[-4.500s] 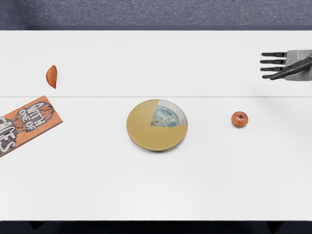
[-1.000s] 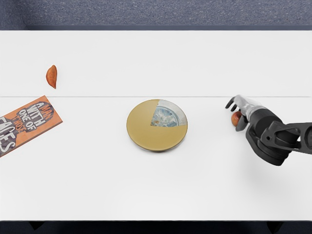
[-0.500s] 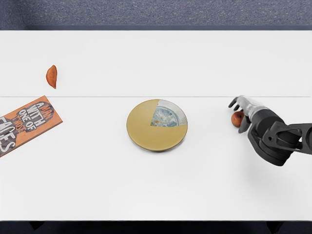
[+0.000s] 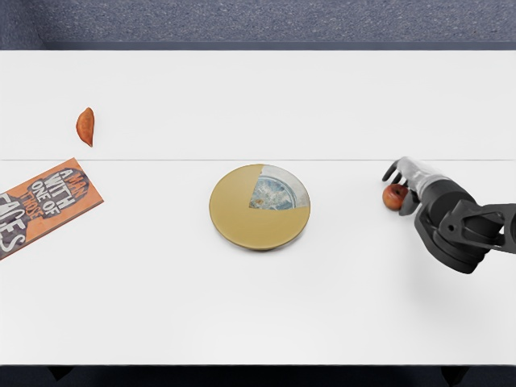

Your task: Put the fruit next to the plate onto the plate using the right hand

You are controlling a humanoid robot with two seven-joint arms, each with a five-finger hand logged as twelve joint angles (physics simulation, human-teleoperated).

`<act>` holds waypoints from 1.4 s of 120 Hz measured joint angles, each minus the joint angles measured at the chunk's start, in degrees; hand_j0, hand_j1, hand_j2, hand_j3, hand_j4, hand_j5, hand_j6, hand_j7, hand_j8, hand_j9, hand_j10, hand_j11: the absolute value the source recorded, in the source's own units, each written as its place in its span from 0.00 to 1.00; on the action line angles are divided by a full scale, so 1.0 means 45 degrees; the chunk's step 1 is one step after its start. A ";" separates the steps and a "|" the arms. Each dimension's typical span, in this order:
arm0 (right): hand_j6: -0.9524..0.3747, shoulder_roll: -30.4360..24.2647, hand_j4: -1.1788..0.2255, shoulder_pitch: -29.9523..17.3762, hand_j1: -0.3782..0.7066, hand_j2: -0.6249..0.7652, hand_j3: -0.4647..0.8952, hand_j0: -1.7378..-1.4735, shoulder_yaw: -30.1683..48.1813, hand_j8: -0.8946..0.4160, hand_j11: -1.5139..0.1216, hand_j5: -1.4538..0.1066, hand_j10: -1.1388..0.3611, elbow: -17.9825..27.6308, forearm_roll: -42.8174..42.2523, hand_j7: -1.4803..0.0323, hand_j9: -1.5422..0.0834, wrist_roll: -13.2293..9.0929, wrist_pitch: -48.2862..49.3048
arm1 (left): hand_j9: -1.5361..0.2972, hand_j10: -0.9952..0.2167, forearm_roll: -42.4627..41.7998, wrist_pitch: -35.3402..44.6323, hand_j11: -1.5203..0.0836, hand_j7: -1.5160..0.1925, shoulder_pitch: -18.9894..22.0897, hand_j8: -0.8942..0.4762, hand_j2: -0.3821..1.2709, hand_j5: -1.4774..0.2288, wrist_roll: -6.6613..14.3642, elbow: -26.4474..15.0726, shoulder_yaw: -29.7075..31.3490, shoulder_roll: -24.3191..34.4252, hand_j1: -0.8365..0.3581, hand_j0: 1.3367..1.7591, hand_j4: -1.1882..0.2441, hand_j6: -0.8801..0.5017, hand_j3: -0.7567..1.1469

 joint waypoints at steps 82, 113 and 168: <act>0.37 0.0040 0.45 0.0002 0.58 0.48 0.34 0.30 0.0046 0.28 0.48 0.46 0.39 -0.0001 -0.0042 0.50 0.50 -0.0002 -0.0004 | 0.84 0.82 0.0000 0.0000 0.95 0.89 0.0019 0.65 0.23 0.87 -0.0007 -0.0001 -0.0014 0.0000 0.99 0.76 0.83 0.64 0.40; 0.37 -0.0004 0.44 0.0052 0.58 0.49 0.34 0.30 0.0115 0.28 0.47 0.46 0.39 0.0041 -0.0063 0.49 0.49 0.0001 0.0000 | 0.84 0.82 0.0000 0.0000 0.95 0.89 0.0019 0.65 0.23 0.87 -0.0003 -0.0001 -0.0007 0.0000 0.99 0.76 0.83 0.64 0.40; 0.37 -0.0560 0.44 0.0607 0.58 0.49 0.34 0.30 0.0277 0.28 0.47 0.45 0.39 0.0947 -0.0064 0.49 0.49 0.0002 0.0180 | 0.84 0.82 0.0000 0.0000 0.95 0.89 0.0061 0.65 0.23 0.87 -0.0006 0.0003 -0.0020 0.0000 0.99 0.76 0.83 0.64 0.40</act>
